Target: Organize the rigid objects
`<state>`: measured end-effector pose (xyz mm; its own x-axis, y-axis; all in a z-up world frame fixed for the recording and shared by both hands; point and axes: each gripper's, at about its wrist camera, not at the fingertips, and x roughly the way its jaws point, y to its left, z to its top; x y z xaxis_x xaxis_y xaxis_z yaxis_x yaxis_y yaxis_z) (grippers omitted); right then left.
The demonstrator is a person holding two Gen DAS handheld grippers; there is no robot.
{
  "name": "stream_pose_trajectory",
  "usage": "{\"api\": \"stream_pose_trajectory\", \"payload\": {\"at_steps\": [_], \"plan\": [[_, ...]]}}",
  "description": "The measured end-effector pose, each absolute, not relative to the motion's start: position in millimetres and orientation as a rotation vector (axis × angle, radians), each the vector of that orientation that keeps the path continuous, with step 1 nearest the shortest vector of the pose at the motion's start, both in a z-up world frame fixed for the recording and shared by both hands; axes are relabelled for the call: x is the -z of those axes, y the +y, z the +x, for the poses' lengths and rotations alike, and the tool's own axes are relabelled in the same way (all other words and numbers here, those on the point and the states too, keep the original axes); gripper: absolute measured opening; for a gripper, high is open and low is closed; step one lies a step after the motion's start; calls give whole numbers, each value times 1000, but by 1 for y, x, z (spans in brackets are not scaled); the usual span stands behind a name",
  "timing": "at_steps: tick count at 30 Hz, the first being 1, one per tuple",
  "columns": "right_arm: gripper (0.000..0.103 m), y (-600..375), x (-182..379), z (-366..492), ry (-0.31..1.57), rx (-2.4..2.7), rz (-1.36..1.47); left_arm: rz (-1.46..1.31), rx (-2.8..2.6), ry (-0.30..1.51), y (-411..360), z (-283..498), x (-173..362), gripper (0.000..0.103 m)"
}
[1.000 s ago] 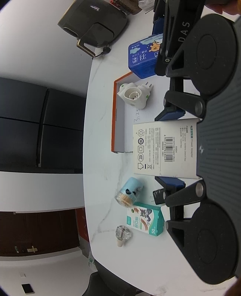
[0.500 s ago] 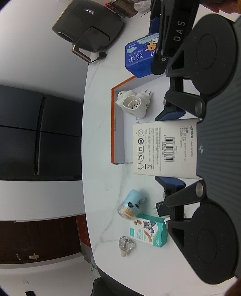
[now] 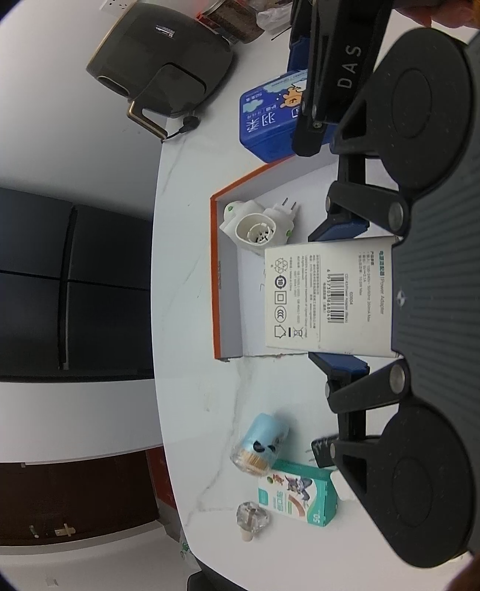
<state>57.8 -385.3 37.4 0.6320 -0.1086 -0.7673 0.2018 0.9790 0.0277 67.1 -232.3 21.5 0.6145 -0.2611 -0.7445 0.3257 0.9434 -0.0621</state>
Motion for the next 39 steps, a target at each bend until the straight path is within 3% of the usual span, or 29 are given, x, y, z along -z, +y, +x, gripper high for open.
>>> {"api": "stream_pose_trajectory", "payload": {"at_steps": [39], "plan": [[76, -434, -3, 126, 927, 104, 43, 58, 282, 918, -272, 137, 19, 60]]}}
